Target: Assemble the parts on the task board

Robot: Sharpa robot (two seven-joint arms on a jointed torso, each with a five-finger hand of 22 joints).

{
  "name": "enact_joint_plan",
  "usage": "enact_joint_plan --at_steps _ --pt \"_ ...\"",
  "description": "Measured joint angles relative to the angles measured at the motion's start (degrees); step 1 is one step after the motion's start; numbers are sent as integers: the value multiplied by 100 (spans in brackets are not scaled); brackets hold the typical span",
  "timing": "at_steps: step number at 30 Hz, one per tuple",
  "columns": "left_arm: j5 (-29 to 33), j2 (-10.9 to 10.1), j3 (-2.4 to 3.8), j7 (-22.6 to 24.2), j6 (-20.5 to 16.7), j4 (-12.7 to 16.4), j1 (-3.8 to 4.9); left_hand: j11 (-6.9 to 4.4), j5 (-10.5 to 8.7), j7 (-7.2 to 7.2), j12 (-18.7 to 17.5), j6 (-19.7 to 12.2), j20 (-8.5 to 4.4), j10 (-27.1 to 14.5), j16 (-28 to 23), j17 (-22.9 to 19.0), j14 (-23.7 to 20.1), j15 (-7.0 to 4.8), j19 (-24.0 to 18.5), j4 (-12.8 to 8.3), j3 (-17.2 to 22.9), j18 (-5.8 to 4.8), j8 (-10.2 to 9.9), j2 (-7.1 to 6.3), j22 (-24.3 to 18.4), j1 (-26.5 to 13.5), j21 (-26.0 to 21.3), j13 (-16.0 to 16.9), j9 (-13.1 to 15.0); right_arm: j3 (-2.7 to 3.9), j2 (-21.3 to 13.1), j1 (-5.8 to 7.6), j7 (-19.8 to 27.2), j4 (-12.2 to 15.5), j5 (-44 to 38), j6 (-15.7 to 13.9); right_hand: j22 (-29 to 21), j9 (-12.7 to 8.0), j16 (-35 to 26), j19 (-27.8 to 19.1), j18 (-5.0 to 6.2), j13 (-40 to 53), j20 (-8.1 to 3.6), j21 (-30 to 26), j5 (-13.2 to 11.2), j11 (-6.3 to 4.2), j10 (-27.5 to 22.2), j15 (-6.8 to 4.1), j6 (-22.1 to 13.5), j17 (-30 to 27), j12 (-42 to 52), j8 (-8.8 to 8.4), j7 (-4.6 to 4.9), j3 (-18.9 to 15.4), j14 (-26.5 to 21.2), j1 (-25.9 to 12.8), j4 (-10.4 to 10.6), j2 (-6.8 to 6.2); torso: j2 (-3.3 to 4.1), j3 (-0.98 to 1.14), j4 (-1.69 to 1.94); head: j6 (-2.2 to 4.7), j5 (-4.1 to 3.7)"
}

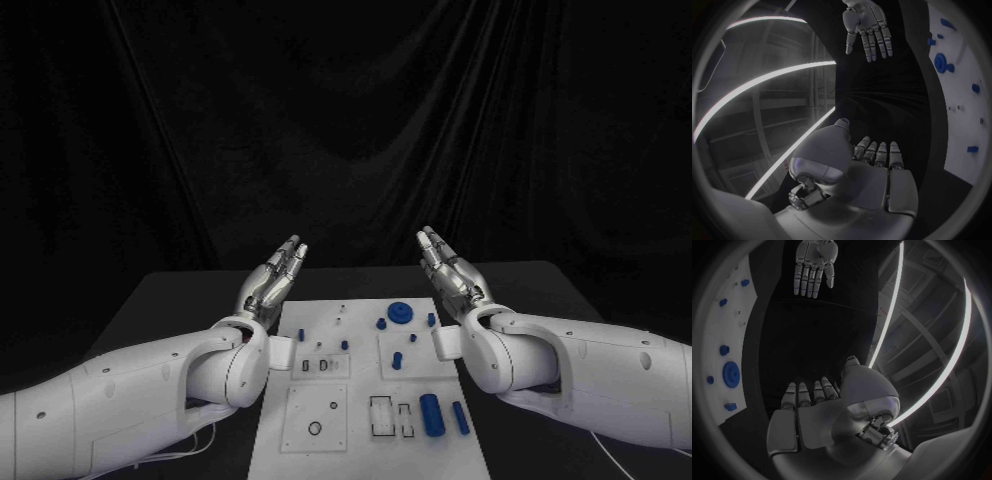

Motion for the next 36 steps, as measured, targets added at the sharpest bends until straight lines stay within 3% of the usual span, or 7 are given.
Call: enact_joint_plan --at_steps 12,17,20,23,25,28,36 --pt "364 70 -318 193 1399 -153 214 0 440 -12 0 31 50 0 0 -2 0 1 4 41 -34 -1 0 -45 1 541 0 -3 7 -5 2 9 152 -5 238 282 -4 5 0 0 91 0 0 0 -170 181 9 0 47 0 0 0 162 -52 0 408 52 -77 0 0 1 -1 0" --pt "438 86 -322 217 1900 -388 213 1 698 -30 0 49 67 0 0 -5 0 1 3 35 -41 -1 0 -90 1 764 0 -4 6 -7 -5 3 141 -260 56 716 -5 15 0 0 91 0 0 0 -170 418 1 0 96 0 0 0 338 -52 0 463 52 -74 -3 -1 -10 -280 63" --pt "448 78 -322 227 2091 -409 208 1 698 -30 0 49 106 0 0 -5 21 22 1 50 -56 -1 0 -90 1 764 0 -4 6 -7 0 -7 131 -300 -49 966 1 21 0 23 90 0 497 13 -164 711 0 111 145 0 0 28 404 -31 -2 559 36 -110 -7 -2 -14 -350 77" --pt "389 35 -322 234 2284 -509 196 25 670 -29 0 49 347 1 0 -5 9 187 6 72 -78 90 0 -58 2 870 0 -4 6 -6 4 -8 111 -391 -182 1254 475 65 324 1082 -52 173 1047 786 19 1460 377 710 337 210 381 85 488 79 328 921 -45 -121 -9 -2 -14 -460 83" --pt "271 -14 -322 236 2399 -663 177 102 603 -138 0 69 579 -2 0 -4 10 301 2 71 -131 231 0 -10 2 919 0 -4 6 -5 -13 -8 85 -479 -318 1500 789 158 1212 2183 -56 335 1312 1429 146 1692 800 971 835 669 862 253 773 115 1598 1157 -82 -131 -8 -2 -13 -561 103" --pt "88 -92 -323 238 2496 -834 160 111 576 -236 0 69 652 -1 0 -4 9 306 8 66 -188 271 0 -34 2 943 0 -3 5 -5 -53 -5 35 -574 -500 1823 896 185 1758 3023 -55 496 1543 1776 164 1844 1400 1133 1066 889 1599 368 840 116 2724 1395 -82 -162 -7 -2 -13 -737 129" --pt "-365 -339 -325 243 2767 -827 153 226 581 -174 0 132 738 -1 0 -3 2 374 3 50 -230 271 28 -94 2 1128 0 -2 15 -9 -116 200 -248 -865 -930 2495 748 196 1639 4046 135 405 1805 1887 702 1970 1656 1253 1390 742 2351 604 889 181 3490 2202 -614 -242 -13 -4 -29 -1239 206"
